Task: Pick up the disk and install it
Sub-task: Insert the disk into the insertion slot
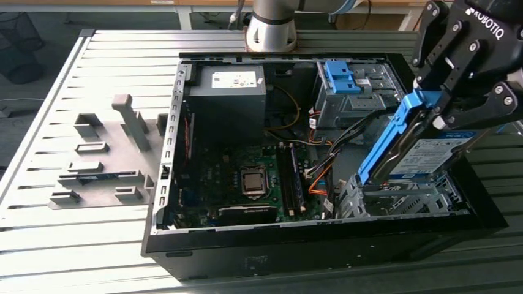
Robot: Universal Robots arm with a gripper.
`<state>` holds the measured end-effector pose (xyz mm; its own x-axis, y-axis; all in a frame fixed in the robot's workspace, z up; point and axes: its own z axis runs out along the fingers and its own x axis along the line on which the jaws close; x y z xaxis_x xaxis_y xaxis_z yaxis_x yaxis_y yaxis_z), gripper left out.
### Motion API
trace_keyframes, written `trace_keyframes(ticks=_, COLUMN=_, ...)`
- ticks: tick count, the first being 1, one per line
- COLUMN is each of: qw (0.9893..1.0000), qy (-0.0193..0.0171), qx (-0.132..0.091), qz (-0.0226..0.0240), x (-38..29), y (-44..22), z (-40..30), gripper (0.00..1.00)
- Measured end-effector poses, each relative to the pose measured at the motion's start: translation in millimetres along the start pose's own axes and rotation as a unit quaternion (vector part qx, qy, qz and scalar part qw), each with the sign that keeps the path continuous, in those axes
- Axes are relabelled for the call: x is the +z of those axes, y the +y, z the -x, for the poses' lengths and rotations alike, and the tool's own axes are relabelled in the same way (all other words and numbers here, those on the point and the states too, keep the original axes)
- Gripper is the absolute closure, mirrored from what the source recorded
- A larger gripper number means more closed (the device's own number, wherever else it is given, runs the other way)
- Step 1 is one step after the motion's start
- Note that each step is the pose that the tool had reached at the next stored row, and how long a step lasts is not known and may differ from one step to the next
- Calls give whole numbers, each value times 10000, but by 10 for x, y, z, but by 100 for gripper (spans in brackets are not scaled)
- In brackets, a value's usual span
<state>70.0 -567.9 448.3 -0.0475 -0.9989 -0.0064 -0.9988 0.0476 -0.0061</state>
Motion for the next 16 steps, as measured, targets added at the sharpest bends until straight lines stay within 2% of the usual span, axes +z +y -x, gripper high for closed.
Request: trace_keyframes(ticks=16, qw=10000, qy=0, qx=0, qz=0, x=68, y=0, z=-6, gripper=63)
